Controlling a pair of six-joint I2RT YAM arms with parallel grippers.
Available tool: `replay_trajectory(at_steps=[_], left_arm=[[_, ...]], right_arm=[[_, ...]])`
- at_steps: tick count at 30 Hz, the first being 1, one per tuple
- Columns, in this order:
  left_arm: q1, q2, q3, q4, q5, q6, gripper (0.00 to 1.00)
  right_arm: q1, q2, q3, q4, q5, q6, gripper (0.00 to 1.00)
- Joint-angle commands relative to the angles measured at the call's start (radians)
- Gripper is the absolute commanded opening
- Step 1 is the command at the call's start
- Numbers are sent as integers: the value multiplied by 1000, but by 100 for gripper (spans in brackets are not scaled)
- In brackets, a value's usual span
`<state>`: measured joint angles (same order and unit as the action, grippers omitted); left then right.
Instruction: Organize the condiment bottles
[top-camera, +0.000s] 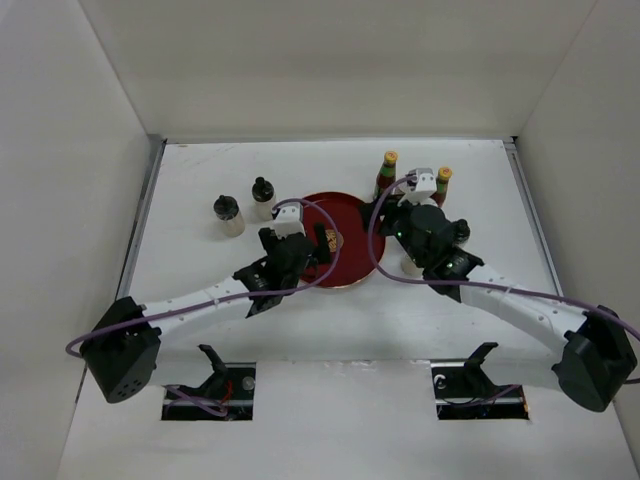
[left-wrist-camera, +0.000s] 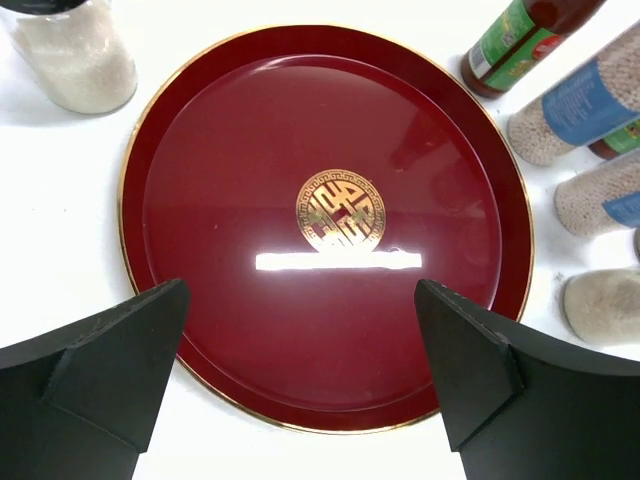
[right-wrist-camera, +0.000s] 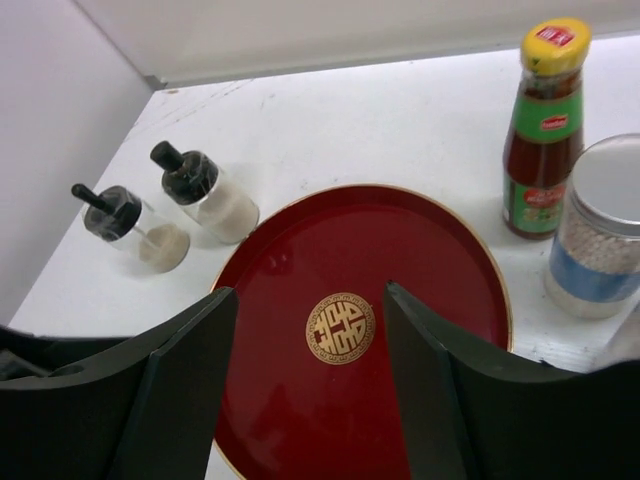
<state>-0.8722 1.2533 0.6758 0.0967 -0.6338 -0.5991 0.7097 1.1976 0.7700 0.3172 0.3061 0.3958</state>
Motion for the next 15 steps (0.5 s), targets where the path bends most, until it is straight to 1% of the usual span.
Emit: replay_trajectory(at_steps=[1,6,8,11,13,15], left_arm=[[-24,-55,-31,73,-12,10,100],[-40,-115,-117,181,-10,6,100],[-41,-147,-154,230,-3,16,100],[-37,-208,-197,284,-15,41,100],[-27,-253,-219,288,-15,44,100],[-26,-299,-251,301,-17,22,100]], right_arm=[[-14,-33,106,-128,63,0,63],[-33,-20,219,-256,96,-14,33],[-33,-3,268,-302,119,-23,24],[-32,34,348,-389,186,-37,17],[-40,65,412,-452,231,-58,17],[-60,98,469,-493,258,-74,20]])
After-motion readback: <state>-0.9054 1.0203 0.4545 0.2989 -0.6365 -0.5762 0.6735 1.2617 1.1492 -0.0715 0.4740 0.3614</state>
